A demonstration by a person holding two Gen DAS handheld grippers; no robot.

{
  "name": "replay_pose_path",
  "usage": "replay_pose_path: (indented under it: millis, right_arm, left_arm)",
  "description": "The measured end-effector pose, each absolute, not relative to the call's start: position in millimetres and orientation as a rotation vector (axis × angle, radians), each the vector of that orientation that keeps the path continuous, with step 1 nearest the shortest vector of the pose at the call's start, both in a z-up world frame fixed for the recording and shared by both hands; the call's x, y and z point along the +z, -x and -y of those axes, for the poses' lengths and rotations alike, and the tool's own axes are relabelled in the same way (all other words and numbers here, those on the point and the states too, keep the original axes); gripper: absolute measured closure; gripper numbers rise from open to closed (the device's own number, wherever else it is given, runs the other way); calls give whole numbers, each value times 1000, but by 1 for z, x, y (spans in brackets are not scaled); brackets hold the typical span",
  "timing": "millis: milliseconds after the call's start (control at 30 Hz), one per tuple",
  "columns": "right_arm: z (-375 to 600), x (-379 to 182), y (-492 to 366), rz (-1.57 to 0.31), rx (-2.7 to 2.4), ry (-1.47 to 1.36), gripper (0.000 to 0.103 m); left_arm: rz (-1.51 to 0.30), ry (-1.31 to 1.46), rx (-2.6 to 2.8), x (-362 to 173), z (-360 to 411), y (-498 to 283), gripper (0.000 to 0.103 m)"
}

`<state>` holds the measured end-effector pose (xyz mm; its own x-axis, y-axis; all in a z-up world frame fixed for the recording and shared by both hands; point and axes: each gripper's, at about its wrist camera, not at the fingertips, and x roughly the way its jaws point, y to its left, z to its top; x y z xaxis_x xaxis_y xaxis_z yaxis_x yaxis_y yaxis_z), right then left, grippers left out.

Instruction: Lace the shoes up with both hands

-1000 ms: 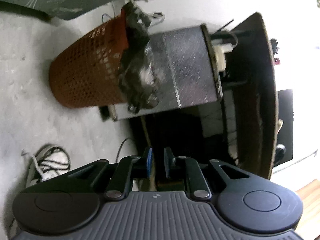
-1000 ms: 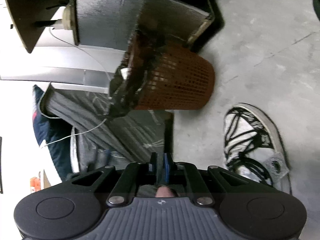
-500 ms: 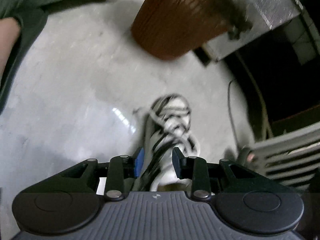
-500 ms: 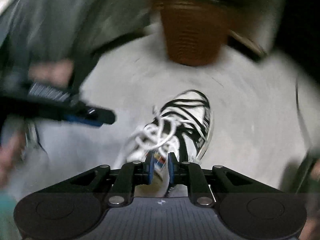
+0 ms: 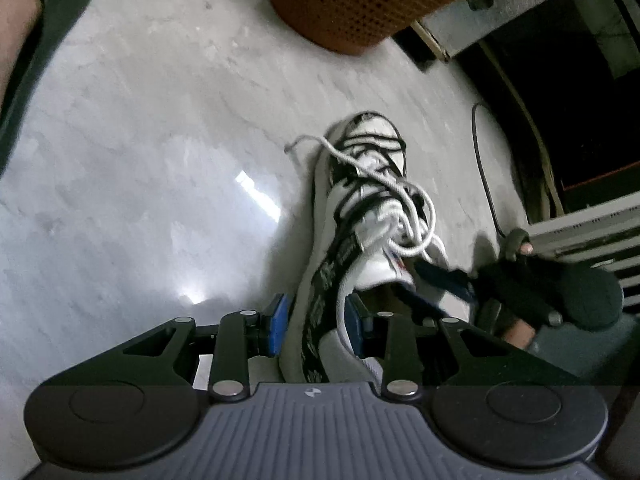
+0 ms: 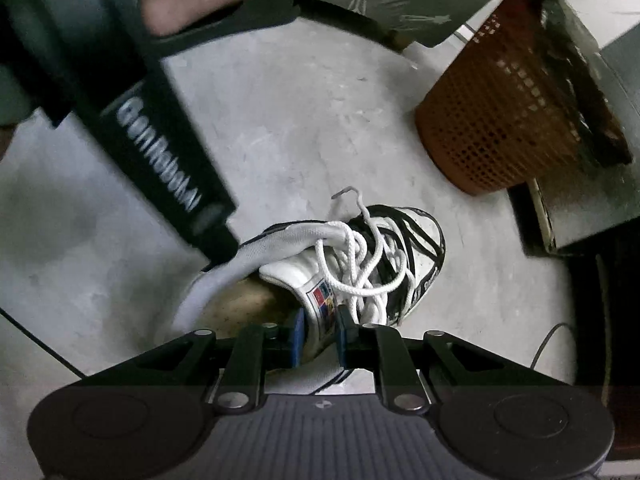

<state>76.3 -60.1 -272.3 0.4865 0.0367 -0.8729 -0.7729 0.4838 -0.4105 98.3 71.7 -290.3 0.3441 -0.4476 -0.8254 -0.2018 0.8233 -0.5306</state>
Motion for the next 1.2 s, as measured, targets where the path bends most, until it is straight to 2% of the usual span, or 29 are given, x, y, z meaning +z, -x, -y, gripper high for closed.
replay_pose_path:
  millis: [200,500,733,1200]
  right_arm:
    - [56,-285,-77,-918,593,1039,86]
    - [57,-274,-73,-824,593,1078,95]
    - [48,-262,-65,-747,589,1155,95]
    - [45,-259,-64,-740,581,1158,95]
  left_arm:
    - [-1246,637,-202,-296,-66,-92,69]
    - [-1259,661,-199,-297,-68,-93,66]
    - [-1263,631,-173,-294,-67,-95,67]
    - [-1276,642,-136,-293,-72,-90,67]
